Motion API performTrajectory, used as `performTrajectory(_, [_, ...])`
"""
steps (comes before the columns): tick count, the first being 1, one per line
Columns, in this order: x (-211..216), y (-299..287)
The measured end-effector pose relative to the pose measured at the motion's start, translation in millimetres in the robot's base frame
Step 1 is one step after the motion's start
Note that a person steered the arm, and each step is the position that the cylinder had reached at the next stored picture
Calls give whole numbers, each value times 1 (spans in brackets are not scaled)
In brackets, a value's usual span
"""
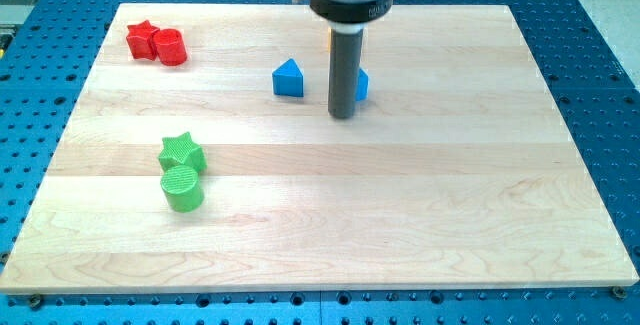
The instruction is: Push the blue blocks into the yellow blocks
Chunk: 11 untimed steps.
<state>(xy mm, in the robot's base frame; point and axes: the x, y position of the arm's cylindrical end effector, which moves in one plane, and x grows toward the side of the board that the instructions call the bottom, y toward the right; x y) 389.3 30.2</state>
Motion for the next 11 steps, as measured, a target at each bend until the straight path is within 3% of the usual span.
performTrajectory(1, [-37,0])
performTrajectory(2, [11,11])
performTrajectory(3, [-8,32])
performTrajectory(5, [-75,9])
performTrajectory(6, [-48,8])
performTrajectory(7, [29,-21])
performTrajectory(8, [25,-93])
performTrajectory(9, [-30,-82])
performTrajectory(10, [-57,-41])
performTrajectory(11, [-11,-55])
